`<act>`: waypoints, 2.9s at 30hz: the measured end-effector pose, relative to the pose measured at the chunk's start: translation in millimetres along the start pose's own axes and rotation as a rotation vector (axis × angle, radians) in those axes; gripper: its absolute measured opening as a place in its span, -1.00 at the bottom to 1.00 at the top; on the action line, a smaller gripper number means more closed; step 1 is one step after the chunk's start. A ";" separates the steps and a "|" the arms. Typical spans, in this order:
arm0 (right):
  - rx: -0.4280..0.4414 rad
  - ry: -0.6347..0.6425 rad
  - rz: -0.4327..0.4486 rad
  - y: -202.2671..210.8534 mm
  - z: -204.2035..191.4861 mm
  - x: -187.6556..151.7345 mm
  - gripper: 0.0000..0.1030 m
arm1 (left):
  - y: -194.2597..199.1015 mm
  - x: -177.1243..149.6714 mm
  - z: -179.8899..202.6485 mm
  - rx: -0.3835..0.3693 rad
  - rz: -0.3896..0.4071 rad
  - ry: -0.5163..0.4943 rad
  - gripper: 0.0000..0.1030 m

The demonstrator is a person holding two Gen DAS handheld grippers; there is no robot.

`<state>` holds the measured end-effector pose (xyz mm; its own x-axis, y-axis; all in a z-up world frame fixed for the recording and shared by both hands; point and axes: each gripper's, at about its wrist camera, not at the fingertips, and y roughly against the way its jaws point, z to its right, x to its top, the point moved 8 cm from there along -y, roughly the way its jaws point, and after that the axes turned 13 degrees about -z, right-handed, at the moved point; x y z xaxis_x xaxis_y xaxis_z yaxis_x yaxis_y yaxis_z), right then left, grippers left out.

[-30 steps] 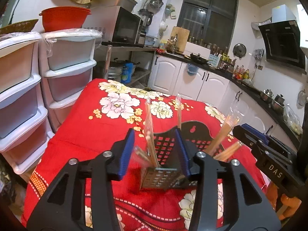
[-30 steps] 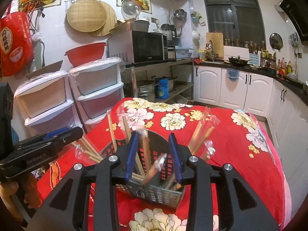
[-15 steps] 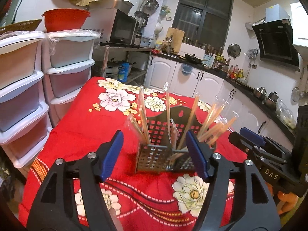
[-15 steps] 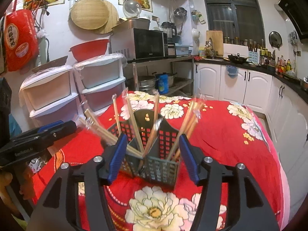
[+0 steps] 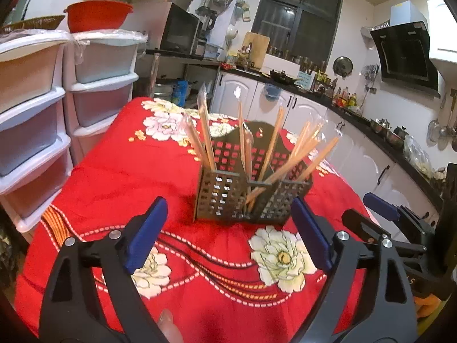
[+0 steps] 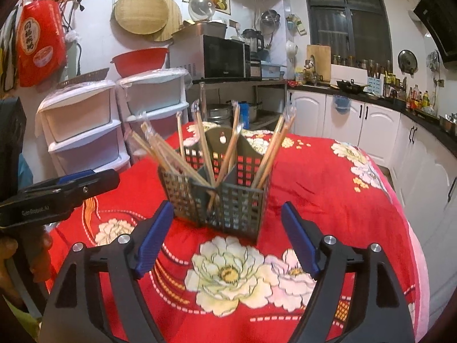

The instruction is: Organize utensils

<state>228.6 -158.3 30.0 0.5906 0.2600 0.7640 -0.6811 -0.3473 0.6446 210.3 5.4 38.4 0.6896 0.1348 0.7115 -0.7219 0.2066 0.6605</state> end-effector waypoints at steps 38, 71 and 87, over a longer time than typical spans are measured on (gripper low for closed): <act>-0.122 -0.054 0.228 -13.9 27.6 -38.7 0.87 | -34.2 -28.8 -9.1 0.074 0.164 -0.029 0.78; -0.119 -0.063 0.198 -23.3 28.7 -43.5 0.87 | -44.2 -31.6 -18.9 0.089 0.151 -0.003 0.78; -0.116 -0.073 0.189 -27.7 31.1 -49.0 0.87 | -43.3 -33.2 -20.9 0.100 0.145 -0.005 0.78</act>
<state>232.0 -189.4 -26.1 0.4746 0.1329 0.8701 -0.8253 -0.2766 0.4924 219.8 12.2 -18.8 0.5775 0.1509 0.8023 -0.8162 0.0878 0.5710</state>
